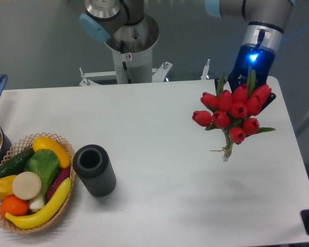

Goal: Place the flowers on the table
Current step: 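Swing the held tulips toward the black cup and lower them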

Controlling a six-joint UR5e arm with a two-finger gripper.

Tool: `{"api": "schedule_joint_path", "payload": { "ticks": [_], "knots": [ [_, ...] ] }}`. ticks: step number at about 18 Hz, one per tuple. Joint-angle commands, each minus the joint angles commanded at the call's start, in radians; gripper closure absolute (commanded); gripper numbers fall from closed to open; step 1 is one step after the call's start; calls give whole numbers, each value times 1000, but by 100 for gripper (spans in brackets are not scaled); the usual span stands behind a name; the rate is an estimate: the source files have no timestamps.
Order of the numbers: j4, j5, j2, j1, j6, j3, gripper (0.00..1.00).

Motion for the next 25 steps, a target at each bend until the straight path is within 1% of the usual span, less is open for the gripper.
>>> {"api": "schedule_joint_path", "payload": {
  "ticks": [3, 7, 10, 13, 18, 19, 22, 25],
  "knots": [
    [0, 71, -11, -32, 5, 3, 63],
    [0, 192, -26, -78, 27, 5, 63],
    [0, 314, -49, -124, 49, 2, 63],
    [-2, 442, -89, -178, 51, 11, 63],
    [-2, 640, -182, -273, 51, 25, 63],
    [-6, 657, -201, -290, 51, 29, 63],
    [-6, 655, -270, -318, 48, 35, 63],
    [-6, 649, -285, -325, 45, 37, 63]
  ]
}}
